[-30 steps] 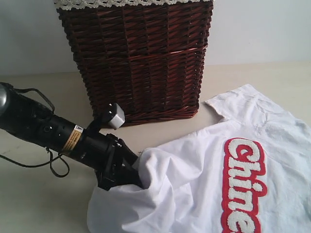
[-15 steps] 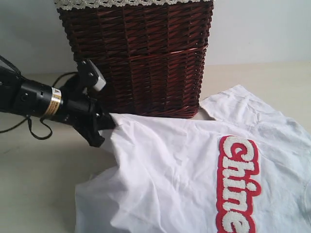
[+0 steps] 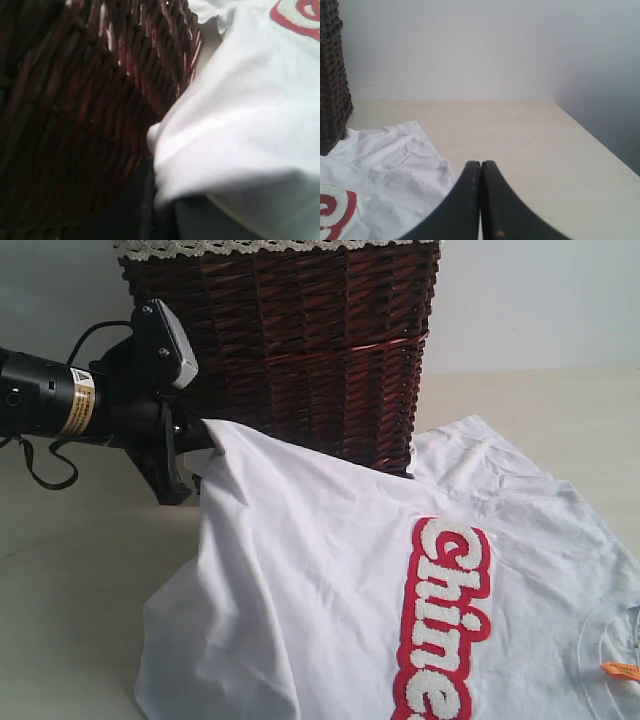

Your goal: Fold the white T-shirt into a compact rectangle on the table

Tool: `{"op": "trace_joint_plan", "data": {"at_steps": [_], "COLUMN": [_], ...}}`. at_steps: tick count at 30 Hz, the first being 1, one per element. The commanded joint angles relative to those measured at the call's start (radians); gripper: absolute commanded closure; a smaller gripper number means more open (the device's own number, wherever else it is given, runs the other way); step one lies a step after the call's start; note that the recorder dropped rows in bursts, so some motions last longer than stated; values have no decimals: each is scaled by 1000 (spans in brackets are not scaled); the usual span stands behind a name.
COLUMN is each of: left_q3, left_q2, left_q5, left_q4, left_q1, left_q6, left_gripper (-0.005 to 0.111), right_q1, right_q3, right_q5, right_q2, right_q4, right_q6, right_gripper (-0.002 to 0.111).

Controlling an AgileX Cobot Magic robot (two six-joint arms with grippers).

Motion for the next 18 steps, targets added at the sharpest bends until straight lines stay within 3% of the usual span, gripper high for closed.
{"op": "trace_joint_plan", "data": {"at_steps": [1, 8, 18], "left_q3": [0, 16, 251], "left_q2": [-6, -6, -84], "left_q5": [41, 45, 39], "left_q4": [-10, -10, -10], "left_q1": [3, 3, 16], "left_q6": [-105, -330, -377], "left_gripper": [82, 32, 30], "right_q1": [1, 1, 1], "right_q3": [4, 4, 4], "right_q5": [-11, -11, -11], "right_q2": [-5, -5, -5], "right_q4": [-2, -2, -2], "right_q6": [-7, -7, -7], "right_gripper": [108, 108, 108]}}
